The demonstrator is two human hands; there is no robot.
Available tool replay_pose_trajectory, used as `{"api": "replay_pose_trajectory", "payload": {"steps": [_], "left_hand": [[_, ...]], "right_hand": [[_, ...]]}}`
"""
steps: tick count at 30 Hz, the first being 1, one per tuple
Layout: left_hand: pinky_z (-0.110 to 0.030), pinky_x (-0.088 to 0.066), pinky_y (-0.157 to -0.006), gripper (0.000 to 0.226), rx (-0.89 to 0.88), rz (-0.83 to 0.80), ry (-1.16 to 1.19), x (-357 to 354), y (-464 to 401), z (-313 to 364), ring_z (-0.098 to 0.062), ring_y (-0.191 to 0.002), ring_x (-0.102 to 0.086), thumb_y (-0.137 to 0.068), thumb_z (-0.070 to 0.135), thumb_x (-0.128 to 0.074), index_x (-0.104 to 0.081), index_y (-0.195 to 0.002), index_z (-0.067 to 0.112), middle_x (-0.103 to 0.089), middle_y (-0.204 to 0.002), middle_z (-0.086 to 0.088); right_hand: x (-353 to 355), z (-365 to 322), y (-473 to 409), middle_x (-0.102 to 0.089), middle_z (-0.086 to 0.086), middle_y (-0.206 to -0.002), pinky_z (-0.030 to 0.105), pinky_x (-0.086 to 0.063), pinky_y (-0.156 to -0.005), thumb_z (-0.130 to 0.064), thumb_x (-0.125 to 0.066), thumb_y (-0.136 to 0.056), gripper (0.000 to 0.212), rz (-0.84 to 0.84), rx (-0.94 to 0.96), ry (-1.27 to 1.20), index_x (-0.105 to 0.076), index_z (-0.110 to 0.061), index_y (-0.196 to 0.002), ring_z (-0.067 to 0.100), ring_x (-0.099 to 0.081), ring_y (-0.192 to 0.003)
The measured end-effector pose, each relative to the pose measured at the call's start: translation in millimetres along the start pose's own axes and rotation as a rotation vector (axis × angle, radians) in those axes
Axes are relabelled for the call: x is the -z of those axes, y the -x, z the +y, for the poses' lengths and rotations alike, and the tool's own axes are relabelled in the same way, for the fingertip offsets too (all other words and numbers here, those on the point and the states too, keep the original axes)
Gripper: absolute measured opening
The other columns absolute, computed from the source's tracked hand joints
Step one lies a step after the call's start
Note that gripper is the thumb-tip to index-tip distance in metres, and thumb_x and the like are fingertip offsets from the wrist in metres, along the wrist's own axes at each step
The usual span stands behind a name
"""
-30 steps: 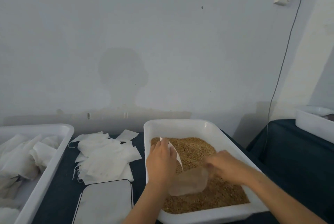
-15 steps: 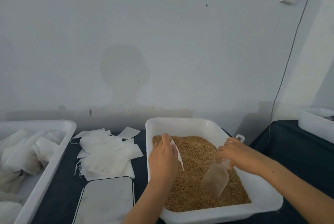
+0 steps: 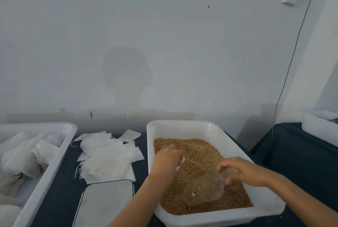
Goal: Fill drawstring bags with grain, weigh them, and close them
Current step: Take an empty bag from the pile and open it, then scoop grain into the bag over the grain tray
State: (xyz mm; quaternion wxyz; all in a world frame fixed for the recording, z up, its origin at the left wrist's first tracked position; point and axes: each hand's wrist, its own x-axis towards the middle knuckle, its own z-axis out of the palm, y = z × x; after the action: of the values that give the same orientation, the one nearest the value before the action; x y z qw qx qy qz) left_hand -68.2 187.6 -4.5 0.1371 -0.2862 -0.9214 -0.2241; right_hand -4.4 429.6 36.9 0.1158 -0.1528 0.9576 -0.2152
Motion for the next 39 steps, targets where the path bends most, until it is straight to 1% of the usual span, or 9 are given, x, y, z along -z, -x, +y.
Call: {"api": "replay_pose_trajectory", "payload": {"steps": [3, 7, 11, 14, 18, 25, 29, 34, 39], "left_hand": [[-0.021, -0.038, -0.08, 0.01, -0.08, -0.074, -0.042, -4, 1, -2, -0.015, -0.102, -0.048, -0.09, 0.011, -0.059, -0.066, -0.097, 0.013, -0.056, -0.107, 0.0], [-0.018, -0.032, -0.074, 0.01, -0.109, -0.031, -0.034, -6, 2, -4, -0.009, -0.094, -0.044, -0.09, 0.017, -0.061, -0.068, -0.098, 0.015, -0.055, -0.103, 0.002], [-0.017, -0.029, -0.072, 0.011, -0.124, -0.02, -0.033, -6, 3, -5, -0.011, -0.096, -0.045, -0.091, 0.017, -0.06, -0.068, -0.099, 0.016, -0.055, -0.102, 0.002], [-0.018, -0.03, -0.073, 0.012, -0.149, -0.006, -0.036, -5, 4, -3, -0.013, -0.098, -0.046, -0.091, 0.016, -0.059, -0.068, -0.1, 0.015, -0.055, -0.102, 0.001], [-0.02, -0.035, -0.075, 0.013, -0.171, -0.019, -0.041, -5, 5, -2, -0.015, -0.099, -0.046, -0.09, 0.017, -0.061, -0.068, -0.101, 0.015, -0.055, -0.103, 0.0], [-0.024, -0.042, -0.081, 0.015, -0.18, -0.018, 0.0, -3, 5, 0, -0.015, -0.1, -0.048, -0.091, 0.021, -0.059, -0.068, -0.101, 0.014, -0.056, -0.104, -0.001], [-0.023, -0.041, -0.082, 0.017, -0.19, 0.007, 0.043, 0, 7, 1, -0.014, -0.101, -0.049, -0.092, 0.021, -0.057, -0.067, -0.102, 0.012, -0.056, -0.106, -0.001], [-0.021, -0.039, -0.085, 0.021, -0.193, 0.01, 0.06, 3, 7, 1, -0.013, -0.104, -0.047, -0.092, 0.023, -0.056, -0.066, -0.108, 0.014, -0.056, -0.109, -0.001], [-0.022, -0.038, -0.082, 0.02, -0.187, -0.008, 0.043, 3, 7, 1, -0.014, -0.102, -0.047, -0.092, 0.023, -0.056, -0.065, -0.105, 0.011, -0.055, -0.107, -0.003]], "right_hand": [[13, -3, 8, -0.064, -0.014, -0.1, 0.015, -0.043, -0.086, -0.006, -0.06, -0.086, 0.017, 0.061, -0.006, -0.081, -0.063, -0.019, -0.097, -0.003, -0.058, -0.101], [32, -8, 8, -0.064, -0.017, -0.097, 0.017, -0.04, -0.085, -0.009, -0.062, -0.087, 0.016, 0.127, -0.009, -0.039, -0.062, -0.022, -0.096, -0.004, -0.057, -0.099], [47, -13, 9, -0.063, -0.017, -0.091, 0.015, -0.04, -0.074, -0.009, -0.061, -0.088, 0.019, 0.183, -0.029, 0.013, -0.061, -0.027, -0.091, -0.003, -0.056, -0.089], [51, -14, 7, -0.063, -0.009, -0.092, 0.024, -0.041, -0.077, -0.009, -0.06, -0.088, 0.019, 0.246, -0.077, 0.065, -0.06, -0.028, -0.089, 0.001, -0.054, -0.088], [51, -17, 3, -0.059, -0.019, -0.091, 0.025, -0.037, -0.077, -0.011, -0.06, -0.089, 0.019, 0.278, -0.129, 0.169, -0.059, -0.029, -0.089, -0.007, -0.048, -0.09], [53, -30, -5, -0.063, -0.015, -0.101, 0.036, -0.041, -0.094, -0.018, -0.059, -0.091, 0.017, 0.288, -0.207, 0.35, -0.06, -0.034, -0.099, 0.007, -0.055, -0.101], [57, -34, -12, -0.063, -0.009, -0.102, 0.032, -0.041, -0.093, -0.014, -0.057, -0.092, 0.022, 0.279, -0.184, 0.5, -0.06, -0.033, -0.104, 0.009, -0.056, -0.096], [62, -39, -21, -0.057, -0.012, -0.092, 0.024, -0.023, -0.077, -0.013, -0.055, -0.093, 0.023, 0.296, -0.123, 0.685, -0.058, -0.032, -0.106, 0.008, -0.052, -0.089], [62, -45, -24, -0.057, -0.013, -0.099, 0.025, -0.023, -0.082, -0.014, -0.055, -0.093, 0.028, 0.293, -0.111, 0.788, -0.055, -0.034, -0.112, 0.009, -0.051, -0.094]]}}
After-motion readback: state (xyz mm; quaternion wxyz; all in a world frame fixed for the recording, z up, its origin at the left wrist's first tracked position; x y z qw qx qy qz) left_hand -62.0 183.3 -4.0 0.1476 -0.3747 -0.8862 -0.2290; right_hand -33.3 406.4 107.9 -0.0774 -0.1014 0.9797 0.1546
